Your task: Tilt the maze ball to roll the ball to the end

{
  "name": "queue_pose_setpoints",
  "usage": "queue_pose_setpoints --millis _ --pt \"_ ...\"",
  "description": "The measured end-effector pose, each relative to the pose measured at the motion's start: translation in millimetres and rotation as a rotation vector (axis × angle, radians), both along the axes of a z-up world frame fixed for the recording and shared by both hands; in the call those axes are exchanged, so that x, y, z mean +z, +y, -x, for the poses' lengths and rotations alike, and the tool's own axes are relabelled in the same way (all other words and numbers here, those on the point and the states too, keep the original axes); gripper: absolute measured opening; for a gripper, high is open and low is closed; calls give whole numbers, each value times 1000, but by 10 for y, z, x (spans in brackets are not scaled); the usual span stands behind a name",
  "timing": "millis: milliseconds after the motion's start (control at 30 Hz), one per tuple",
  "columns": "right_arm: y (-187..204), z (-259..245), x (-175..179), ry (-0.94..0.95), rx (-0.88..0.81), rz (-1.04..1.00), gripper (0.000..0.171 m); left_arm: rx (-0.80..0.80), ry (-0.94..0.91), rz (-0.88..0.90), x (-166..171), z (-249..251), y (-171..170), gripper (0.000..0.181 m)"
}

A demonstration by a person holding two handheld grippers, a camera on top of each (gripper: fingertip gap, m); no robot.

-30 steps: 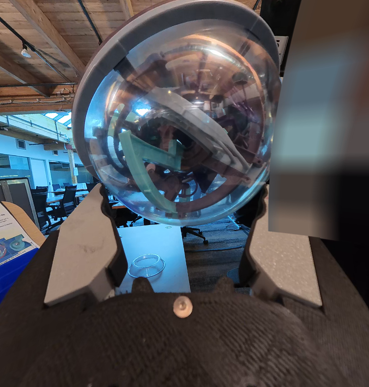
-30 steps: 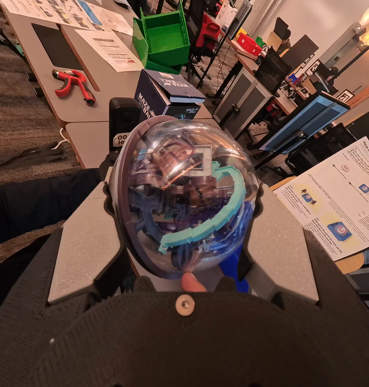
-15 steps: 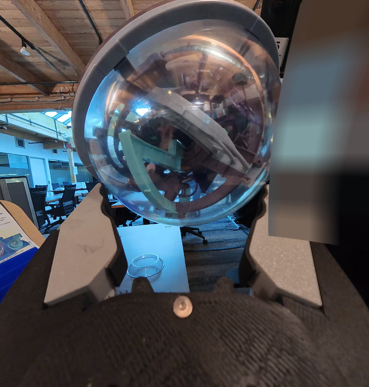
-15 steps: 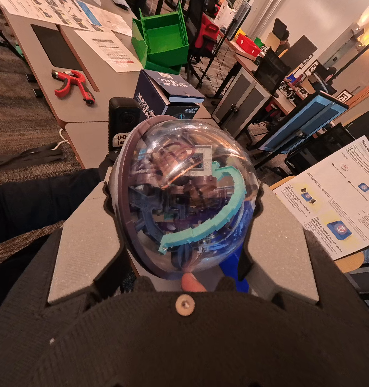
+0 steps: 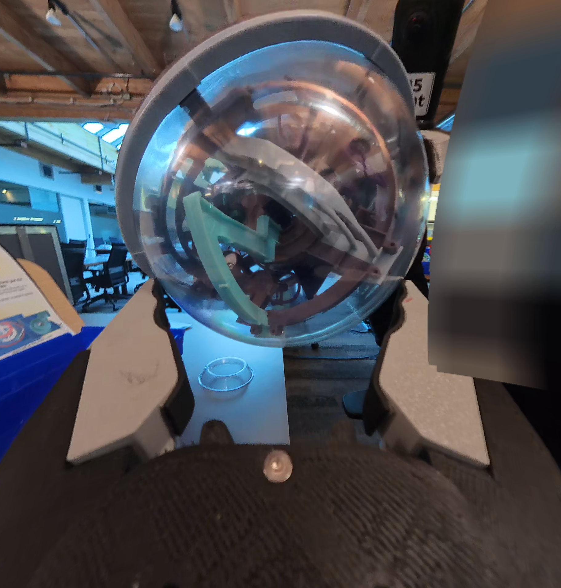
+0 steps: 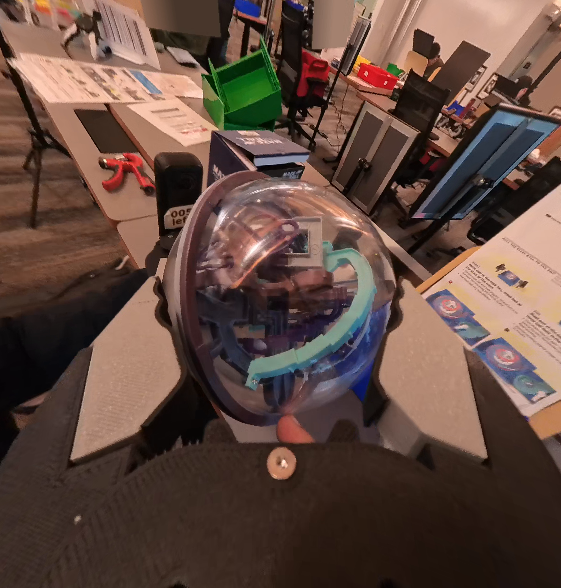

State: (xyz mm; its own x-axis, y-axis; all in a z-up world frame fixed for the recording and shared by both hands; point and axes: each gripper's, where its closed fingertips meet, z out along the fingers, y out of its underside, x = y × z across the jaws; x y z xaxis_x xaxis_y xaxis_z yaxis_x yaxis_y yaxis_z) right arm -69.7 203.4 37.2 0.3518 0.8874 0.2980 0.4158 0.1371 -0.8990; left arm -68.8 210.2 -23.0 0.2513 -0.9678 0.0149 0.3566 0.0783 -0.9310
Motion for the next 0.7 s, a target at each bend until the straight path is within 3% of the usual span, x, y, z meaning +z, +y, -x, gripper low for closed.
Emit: queue_pose_setpoints --millis 33,700 --pt "23 -13 -9 23 4 17 136 5 6 12 -4 2 12 138" --pt "282 -172 -222 221 42 200 135 62 80 134 -160 -29 165 138"
